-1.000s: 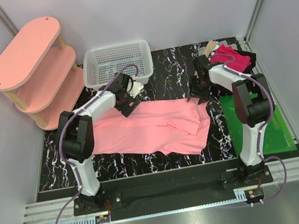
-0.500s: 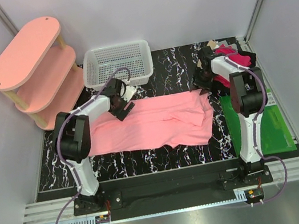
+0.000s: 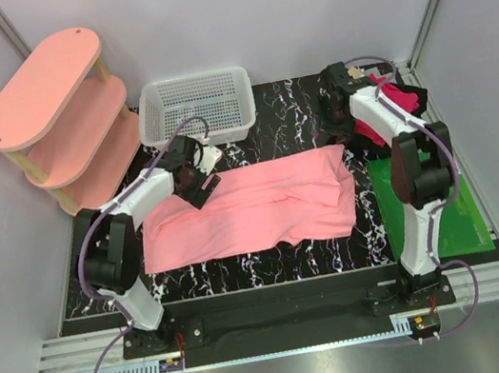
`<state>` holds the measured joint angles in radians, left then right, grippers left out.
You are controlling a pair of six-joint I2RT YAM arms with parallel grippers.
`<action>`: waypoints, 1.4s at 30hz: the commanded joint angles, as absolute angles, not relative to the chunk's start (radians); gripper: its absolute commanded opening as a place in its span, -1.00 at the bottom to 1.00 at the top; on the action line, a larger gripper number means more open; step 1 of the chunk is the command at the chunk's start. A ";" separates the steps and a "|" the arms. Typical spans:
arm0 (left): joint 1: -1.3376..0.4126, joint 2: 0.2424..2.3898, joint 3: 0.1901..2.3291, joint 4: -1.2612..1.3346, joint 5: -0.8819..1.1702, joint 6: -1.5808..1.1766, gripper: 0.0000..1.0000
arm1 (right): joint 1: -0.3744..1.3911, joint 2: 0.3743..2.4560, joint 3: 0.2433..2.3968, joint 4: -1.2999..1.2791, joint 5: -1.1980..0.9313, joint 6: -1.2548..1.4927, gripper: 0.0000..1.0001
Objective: Fold and stack the t-shirts
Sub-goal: Fold the tshirt
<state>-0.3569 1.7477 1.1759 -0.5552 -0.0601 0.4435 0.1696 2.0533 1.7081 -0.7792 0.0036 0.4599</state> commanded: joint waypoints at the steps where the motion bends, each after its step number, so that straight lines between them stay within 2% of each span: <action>1: -0.347 1.643 1.223 -0.606 -0.006 0.393 0.64 | 0.387 1.772 1.601 -0.804 0.205 0.387 0.40; 5: -0.344 1.614 1.235 -0.627 -0.005 0.385 0.64 | 0.565 1.707 1.439 -0.802 0.285 0.339 0.26; 8: -0.344 1.615 1.227 -0.635 0.023 0.382 0.64 | 0.673 1.695 1.336 -0.767 0.321 0.313 0.07; 11: -0.344 1.632 1.227 -0.637 0.015 0.380 0.64 | 0.707 1.698 1.295 -0.749 0.318 0.327 -0.09; 20: -0.295 1.762 1.298 -0.627 -0.023 0.407 0.63 | 0.724 1.756 1.298 -0.730 0.284 0.342 -0.13; 25: -0.265 1.830 1.344 -0.629 -0.038 0.416 0.62 | 0.724 1.828 1.333 -0.706 0.227 0.370 -0.26; 42: -0.245 1.853 1.338 -0.630 -0.014 0.434 0.61 | 0.716 1.982 1.451 -0.678 0.210 0.406 -0.21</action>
